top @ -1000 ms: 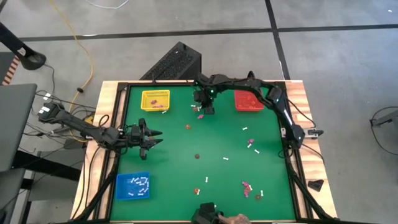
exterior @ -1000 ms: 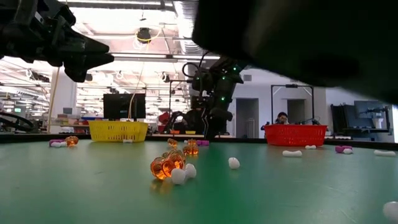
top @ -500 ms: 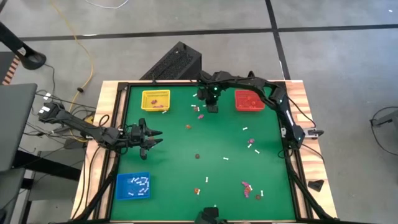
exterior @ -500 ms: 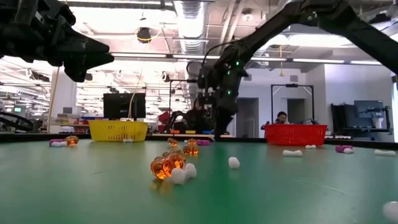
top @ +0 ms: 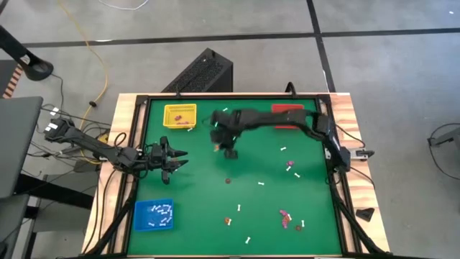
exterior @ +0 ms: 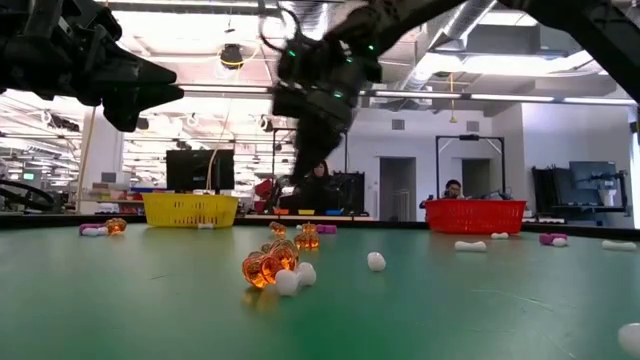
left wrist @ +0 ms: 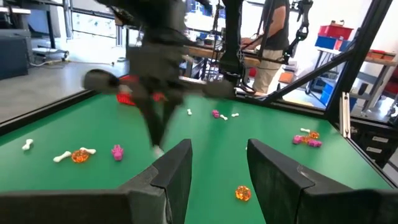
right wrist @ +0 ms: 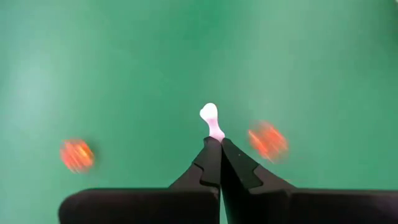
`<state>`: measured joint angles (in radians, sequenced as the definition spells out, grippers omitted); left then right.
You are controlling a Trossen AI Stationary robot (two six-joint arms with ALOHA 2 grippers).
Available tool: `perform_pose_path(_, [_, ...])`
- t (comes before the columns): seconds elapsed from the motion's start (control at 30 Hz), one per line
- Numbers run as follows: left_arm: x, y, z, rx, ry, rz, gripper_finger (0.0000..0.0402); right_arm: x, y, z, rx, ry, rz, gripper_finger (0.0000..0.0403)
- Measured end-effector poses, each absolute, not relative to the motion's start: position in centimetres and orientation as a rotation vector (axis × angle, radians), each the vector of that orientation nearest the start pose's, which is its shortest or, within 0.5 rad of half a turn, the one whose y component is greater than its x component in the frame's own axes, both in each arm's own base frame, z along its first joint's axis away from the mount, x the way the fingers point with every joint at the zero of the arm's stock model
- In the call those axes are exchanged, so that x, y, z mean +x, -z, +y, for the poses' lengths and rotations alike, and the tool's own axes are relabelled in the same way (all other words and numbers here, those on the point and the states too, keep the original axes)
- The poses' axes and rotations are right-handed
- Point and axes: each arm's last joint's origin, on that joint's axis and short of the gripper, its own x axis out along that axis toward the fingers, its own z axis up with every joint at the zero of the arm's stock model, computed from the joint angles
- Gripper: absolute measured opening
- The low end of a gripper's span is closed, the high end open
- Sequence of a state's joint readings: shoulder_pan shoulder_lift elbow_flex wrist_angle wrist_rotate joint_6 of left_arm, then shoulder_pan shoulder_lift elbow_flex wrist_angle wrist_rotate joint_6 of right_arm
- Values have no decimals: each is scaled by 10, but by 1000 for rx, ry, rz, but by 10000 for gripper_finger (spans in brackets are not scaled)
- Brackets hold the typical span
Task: Sort Halloween decoration
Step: Put the white bone toy into the blue bin
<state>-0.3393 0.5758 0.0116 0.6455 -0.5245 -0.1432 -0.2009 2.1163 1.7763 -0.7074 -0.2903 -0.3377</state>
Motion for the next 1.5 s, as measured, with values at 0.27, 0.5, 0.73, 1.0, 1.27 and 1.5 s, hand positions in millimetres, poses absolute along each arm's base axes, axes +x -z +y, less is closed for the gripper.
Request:
perform_pose_path(0.27, [126, -173, -24, -188, -381, -92, 144, 500, -220, 44, -180, -424, 533, 23])
perform_pose_path(0.5, [123, -166, -18, -247, -647, -76, 144, 523, -213, 118, -186, -506, 190, 23])
perform_pose_path(0.73, [121, -163, -17, -269, -674, -70, 144, 562, -187, 137, -93, -495, 114, 24])
perform_pose_path(1.0, [121, -164, -17, -264, -661, -68, 144, 590, -168, 136, -45, -492, 123, 25])
perform_pose_path(1.27, [121, -161, -17, -246, -648, -41, 144, 584, -187, 122, -57, -487, 249, 58])
perform_pose_path(1.5, [122, -160, -18, -239, -621, -25, 144, 522, -285, 96, -239, -528, 590, 62])
